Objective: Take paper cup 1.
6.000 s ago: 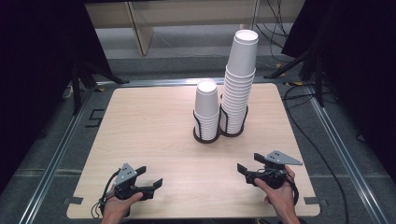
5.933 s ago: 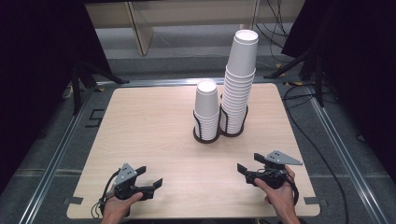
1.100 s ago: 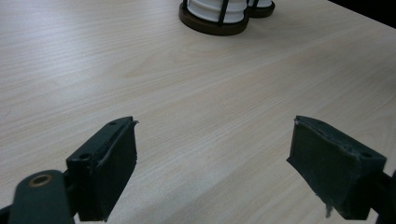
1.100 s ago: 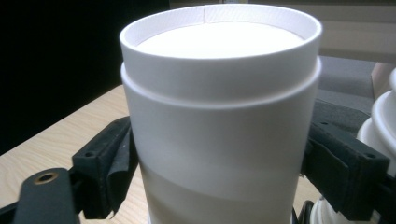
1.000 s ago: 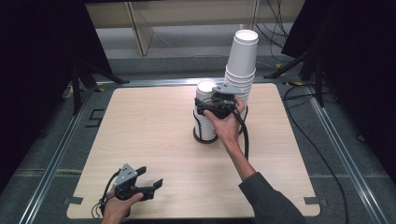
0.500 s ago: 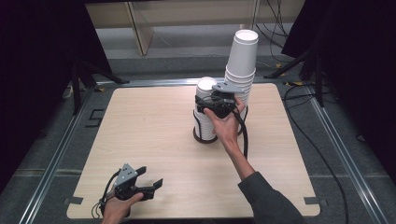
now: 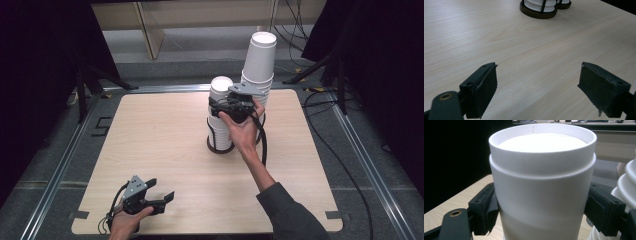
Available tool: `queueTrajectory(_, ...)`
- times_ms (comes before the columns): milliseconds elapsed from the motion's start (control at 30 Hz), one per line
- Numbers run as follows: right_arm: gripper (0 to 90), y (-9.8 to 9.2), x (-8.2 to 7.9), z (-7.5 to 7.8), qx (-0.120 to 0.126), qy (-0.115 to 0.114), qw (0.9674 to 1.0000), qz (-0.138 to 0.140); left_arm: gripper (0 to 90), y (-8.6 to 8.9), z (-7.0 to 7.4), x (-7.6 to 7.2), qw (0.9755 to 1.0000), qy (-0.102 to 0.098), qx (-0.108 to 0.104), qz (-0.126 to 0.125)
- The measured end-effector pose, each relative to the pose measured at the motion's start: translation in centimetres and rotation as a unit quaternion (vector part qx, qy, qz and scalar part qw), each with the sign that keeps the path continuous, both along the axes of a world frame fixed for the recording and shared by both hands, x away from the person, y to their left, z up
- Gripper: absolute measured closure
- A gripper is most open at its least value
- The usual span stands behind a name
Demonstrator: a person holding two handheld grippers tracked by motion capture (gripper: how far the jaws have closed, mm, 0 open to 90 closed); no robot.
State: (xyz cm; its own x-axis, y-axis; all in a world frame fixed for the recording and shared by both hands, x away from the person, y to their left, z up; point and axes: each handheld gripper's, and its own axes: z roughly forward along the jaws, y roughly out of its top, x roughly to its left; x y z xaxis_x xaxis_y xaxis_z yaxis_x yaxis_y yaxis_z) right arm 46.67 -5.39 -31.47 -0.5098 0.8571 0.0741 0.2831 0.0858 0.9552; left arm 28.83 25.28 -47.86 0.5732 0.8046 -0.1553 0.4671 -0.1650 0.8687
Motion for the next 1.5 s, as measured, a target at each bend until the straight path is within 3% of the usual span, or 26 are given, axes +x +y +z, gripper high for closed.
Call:
queueTrajectory(567, 20.6, -0.7, -0.9, 4.7, 0.025, -0.032, 0.9991, 0.009, 14.4, -0.1, -0.1, 0.0, 1.0000, 0.000, -0.001, -0.003)
queueTrajectory(833, 20.6, -1.2, -1.6, 5.8, 0.042, -0.043, 0.9979, 0.024, 14.4, -0.2, 0.0, 0.0, 1.0000, 0.006, 0.001, 0.002)
queueTrajectory(1000, 20.6, -1.3, -2.7, 6.8, 0.046, -0.058, 0.9962, 0.046, 14.4, 0.0, -0.1, 0.1, 1.0000, -0.001, 0.000, -0.002)
queueTrajectory(1067, 20.6, -1.3, -3.2, 7.0, 0.051, -0.051, 0.9961, 0.051, 14.4, 0.0, 0.0, 0.1, 1.0000, 0.000, -0.006, 0.004)
queueTrajectory(1200, 20.6, -1.2, -4.8, 7.5, 0.058, -0.059, 0.9931, 0.084, 14.4, 0.0, 0.0, 0.1, 1.0000, 0.000, -0.007, 0.005)
queueTrajectory(1467, 20.7, -0.8, -6.8, 6.9, 0.068, -0.045, 0.9887, 0.126, 14.4, 0.0, 0.0, 0.1, 0.9999, -0.003, -0.009, 0.004)
queueTrajectory(1500, 20.7, -0.6, -7.3, 6.4, 0.071, -0.043, 0.9869, 0.138, 14.4, 0.0, 0.0, 0.1, 1.0000, -0.001, -0.005, 0.005)
